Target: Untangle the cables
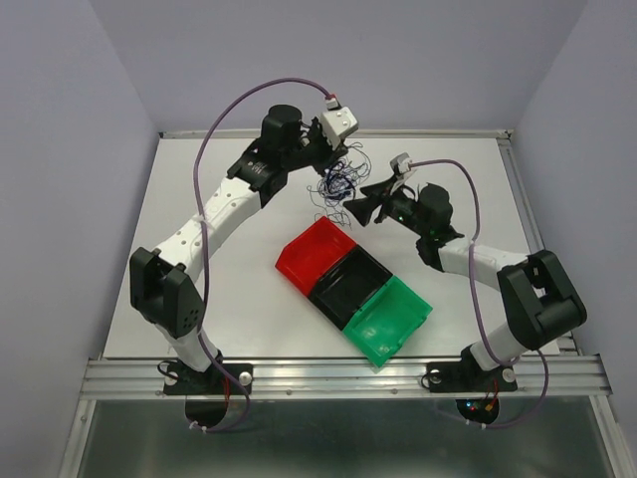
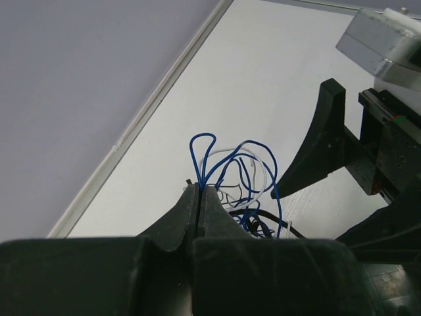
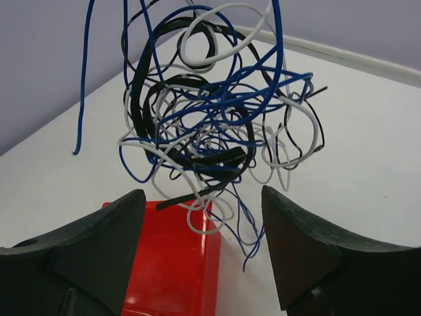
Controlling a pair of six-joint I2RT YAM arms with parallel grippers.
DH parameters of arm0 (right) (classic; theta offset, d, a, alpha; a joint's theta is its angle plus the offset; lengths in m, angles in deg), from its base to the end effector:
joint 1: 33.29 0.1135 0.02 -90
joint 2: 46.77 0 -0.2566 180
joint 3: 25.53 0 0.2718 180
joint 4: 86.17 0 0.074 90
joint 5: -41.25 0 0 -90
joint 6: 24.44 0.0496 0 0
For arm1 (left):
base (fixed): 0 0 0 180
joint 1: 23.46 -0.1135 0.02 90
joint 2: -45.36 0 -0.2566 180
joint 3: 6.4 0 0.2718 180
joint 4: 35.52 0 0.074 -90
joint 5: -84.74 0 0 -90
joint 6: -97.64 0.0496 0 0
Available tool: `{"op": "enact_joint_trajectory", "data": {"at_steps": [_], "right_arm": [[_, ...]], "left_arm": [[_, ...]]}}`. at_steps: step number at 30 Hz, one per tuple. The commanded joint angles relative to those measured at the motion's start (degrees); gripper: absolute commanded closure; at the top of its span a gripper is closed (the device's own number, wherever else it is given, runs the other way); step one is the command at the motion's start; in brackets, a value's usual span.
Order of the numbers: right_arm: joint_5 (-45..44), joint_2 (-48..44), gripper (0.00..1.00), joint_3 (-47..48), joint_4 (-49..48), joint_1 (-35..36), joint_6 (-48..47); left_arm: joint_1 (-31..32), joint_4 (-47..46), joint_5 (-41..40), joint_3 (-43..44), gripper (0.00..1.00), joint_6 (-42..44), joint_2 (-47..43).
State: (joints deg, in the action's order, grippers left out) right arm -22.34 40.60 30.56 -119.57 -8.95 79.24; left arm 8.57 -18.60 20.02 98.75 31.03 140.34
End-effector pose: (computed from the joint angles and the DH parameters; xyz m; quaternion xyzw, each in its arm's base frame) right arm 0.3179 0.1680 0.2331 -0.2265 0.6574 0.3782 0.6112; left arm 0.3515 -0.2449 0.4032 0.4678 0.5782 -0.2119 0.6340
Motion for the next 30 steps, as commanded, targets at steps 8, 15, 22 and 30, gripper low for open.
{"op": "enact_joint_trajectory", "data": {"at_steps": [8,15,22,30], "right_arm": [[-0.6,0.3,0.96,2.9,-3.9,0.4,2.4],[-24.0,-2.0,1.0,0.0,0.7,-0.7,6.4],[-35.2,-2.1,0.99,-2.7,6.2,-10.7,20.7],[-59.4,-10.4,0.99,-6.7,16.3,-11.2,29.4]], "left_arm": [[0.8,-1.2,3.0,3.9,1.0,-3.4,2.8],[-8.2,-10.3,-10.7,5.2,1.0,-15.1,6.9],[-15.9,-16.1,-14.6,3.8,1.0,-20.6,9.3],[-17.1,-20.9,-28.6,-1.1,1.0,-19.3,6.0]]}}
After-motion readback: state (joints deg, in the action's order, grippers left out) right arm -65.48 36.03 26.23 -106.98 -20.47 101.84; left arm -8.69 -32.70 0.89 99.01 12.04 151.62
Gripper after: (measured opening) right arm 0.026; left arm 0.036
